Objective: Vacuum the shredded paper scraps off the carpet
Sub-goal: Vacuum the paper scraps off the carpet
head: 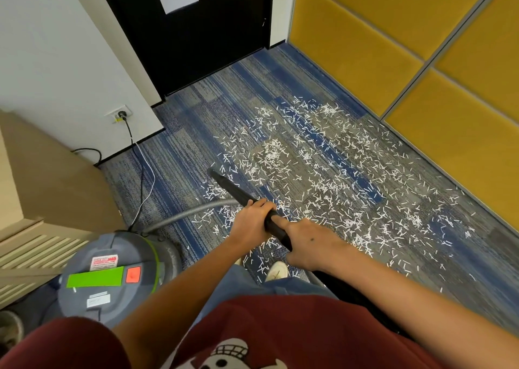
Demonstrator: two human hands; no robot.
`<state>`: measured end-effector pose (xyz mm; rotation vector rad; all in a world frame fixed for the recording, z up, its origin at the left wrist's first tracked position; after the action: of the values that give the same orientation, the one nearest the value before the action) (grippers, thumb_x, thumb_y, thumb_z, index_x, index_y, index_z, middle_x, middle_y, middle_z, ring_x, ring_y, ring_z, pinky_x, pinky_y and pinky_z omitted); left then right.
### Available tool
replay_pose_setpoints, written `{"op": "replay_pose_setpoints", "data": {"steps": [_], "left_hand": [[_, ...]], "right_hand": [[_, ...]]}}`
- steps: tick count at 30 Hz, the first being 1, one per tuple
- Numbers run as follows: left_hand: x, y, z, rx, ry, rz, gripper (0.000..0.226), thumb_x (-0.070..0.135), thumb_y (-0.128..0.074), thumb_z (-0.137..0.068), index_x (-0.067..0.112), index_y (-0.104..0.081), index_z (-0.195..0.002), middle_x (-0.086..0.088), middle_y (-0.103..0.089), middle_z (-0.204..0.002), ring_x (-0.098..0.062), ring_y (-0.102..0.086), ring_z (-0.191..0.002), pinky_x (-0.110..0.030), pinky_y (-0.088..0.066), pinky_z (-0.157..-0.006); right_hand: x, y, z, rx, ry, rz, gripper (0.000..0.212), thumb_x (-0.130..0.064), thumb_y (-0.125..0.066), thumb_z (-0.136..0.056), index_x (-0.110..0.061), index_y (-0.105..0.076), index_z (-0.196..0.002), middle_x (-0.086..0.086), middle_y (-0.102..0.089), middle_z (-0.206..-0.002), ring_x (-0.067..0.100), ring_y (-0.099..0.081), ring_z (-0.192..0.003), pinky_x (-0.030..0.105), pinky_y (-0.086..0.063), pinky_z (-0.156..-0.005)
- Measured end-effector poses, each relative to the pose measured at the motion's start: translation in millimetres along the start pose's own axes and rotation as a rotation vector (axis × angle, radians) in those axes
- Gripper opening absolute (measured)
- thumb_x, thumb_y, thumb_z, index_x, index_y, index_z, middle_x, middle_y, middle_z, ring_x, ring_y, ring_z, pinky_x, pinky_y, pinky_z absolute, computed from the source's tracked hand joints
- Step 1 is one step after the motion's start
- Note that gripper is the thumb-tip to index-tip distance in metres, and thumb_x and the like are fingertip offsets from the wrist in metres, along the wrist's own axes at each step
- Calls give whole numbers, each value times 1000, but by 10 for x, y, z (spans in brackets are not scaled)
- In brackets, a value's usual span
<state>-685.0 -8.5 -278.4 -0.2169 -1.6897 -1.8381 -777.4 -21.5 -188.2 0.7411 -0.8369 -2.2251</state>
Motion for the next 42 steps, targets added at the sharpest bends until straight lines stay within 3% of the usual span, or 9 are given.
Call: {"op": "replay_pose_setpoints", "data": {"steps": [7,11,14,20,31,39,42], "left_hand": [[-44,18,23,-8,28,5,30,19,-59,-82,15,-58,-112,0,-61,-116,-26,-59,-99,-34,-44,-85],[22,96,-79,-4,-7,-4,29,14,-58,-82,13,-58,-111,-2,-61,-113,-28,-57,-99,-36,-43,-82],[28,151,-194,3,-12,-5,27,14,-59,-82,13,-58,-109,-3,-61,-111,-28,-56,-99,-34,-41,-84],[-67,226,-356,-2,35,46,26,10,-57,-81,14,-58,-107,-3,-61,-111,-29,-56,-101,-42,-49,-78],[-102,78,-228,-28,21,37,28,13,-61,-79,15,-59,-107,-3,-63,-111,-28,-60,-98,-37,-46,-81],[-118,140,-258,-11,28,90,24,10,-62,-78,15,-60,-101,-1,-63,-105,-26,-57,-96,-37,-48,-79],[-74,178,-296,4,12,90,22,8,-59,-78,14,-60,-99,-2,-63,-104,-26,-57,-95,-35,-44,-86]], "right_hand": [[-33,-5,-34,-5,14,21,72,-16,-57,-86,-31,-23,-147,9,-52,-107,29,-59,-102,32,-44,-72],[8,71,-59,10,-16,7,72,-18,-58,-86,-33,-22,-147,6,-43,-98,30,-60,-100,33,-46,-74],[16,142,-112,32,-26,-3,71,-18,-59,-85,-30,-24,-146,8,-50,-101,29,-60,-99,35,-48,-76],[18,251,-271,50,-63,-13,77,-17,-58,-85,-33,-19,-149,5,-44,-96,28,-60,-96,34,-47,-72],[-16,153,-188,12,-8,-7,73,-17,-59,-86,-29,-24,-148,7,-51,-106,29,-60,-101,34,-48,-78],[-10,190,-233,3,-34,-26,75,-20,-62,-84,-32,-24,-147,4,-43,-95,26,-56,-85,32,-48,-73],[-4,220,-213,16,-43,-10,70,-19,-61,-84,-31,-27,-144,4,-43,-94,28,-60,-92,33,-48,-73]]}}
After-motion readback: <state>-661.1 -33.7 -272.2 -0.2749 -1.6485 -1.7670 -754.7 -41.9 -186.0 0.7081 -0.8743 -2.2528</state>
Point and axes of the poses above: each hand's wrist, its own z-axis away from the middle knuckle, its own y-axis out of the back of the hand, x = y × z, the point moved 8 cm from there along -z, towards the middle knuckle
